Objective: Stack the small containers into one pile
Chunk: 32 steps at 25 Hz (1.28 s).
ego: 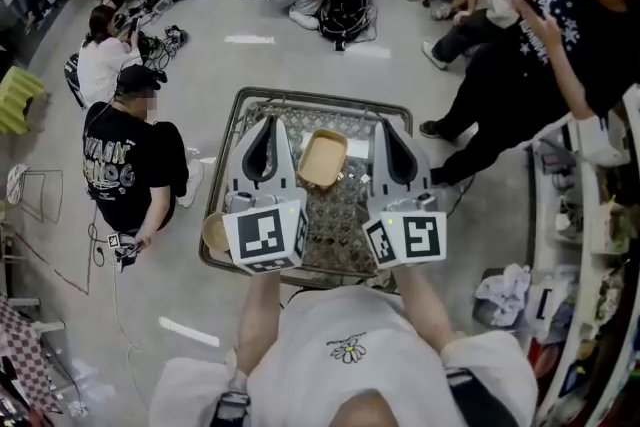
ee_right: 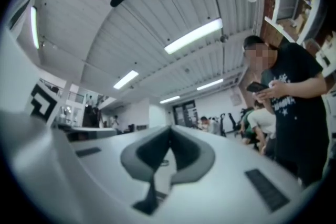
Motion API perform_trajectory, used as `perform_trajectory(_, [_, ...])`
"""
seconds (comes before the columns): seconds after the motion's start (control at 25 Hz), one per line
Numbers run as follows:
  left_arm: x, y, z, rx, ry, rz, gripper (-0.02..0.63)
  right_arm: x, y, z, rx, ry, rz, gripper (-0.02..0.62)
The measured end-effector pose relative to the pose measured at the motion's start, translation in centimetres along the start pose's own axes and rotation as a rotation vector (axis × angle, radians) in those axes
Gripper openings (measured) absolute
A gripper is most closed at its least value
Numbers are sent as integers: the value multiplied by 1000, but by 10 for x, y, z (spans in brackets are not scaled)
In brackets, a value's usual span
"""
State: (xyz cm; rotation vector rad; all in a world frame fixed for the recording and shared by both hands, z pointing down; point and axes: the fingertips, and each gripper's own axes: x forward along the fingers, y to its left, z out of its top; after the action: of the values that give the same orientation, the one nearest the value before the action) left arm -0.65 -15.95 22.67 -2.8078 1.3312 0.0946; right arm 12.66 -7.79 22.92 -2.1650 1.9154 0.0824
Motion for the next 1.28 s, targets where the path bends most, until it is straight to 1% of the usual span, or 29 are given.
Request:
perform_trajectory(0.16, [-10,4,10,5,-28,30,35,-4,7,4,12,1,41,31])
perform_trajectory(0.36, [-15,17,10,12,-34,100,35,4,15,3,20,11,103,32])
perform_trajectory(0.52, [-21,46,5,-16,-26,169,35,25,38,-5,69,38,202,32])
perform_trajectory(0.68, [-29,86,-12,-56,-8,264,37,54,70,-35,122,105,323,34])
perform_trajectory(0.76, [-35,108,-27,-74,19,327,37,69,86,-59,122,165,361,34])
perform_trajectory(0.88, [-44,142,-59,-128,70,416,37,88,116,-101,101,266,437,37])
perform_trajectory(0.92, [-47,155,-71,-141,85,451,38,95,127,-116,98,302,472,56])
perform_trajectory(0.96, [-50,167,-85,-149,102,487,40,101,138,-133,102,345,510,102])
perform_trajectory(1.0, [-53,177,-101,-155,124,520,65,107,148,-153,108,395,543,133])
perform_trajectory(1.04, [-55,185,-120,-167,154,545,102,110,156,-174,112,453,568,148])
perform_trajectory(1.16, [-57,197,-187,-255,283,569,154,114,169,-241,100,644,601,158])
perform_trajectory(1.28, [-64,200,-251,-344,411,595,163,103,176,-308,102,851,610,158])
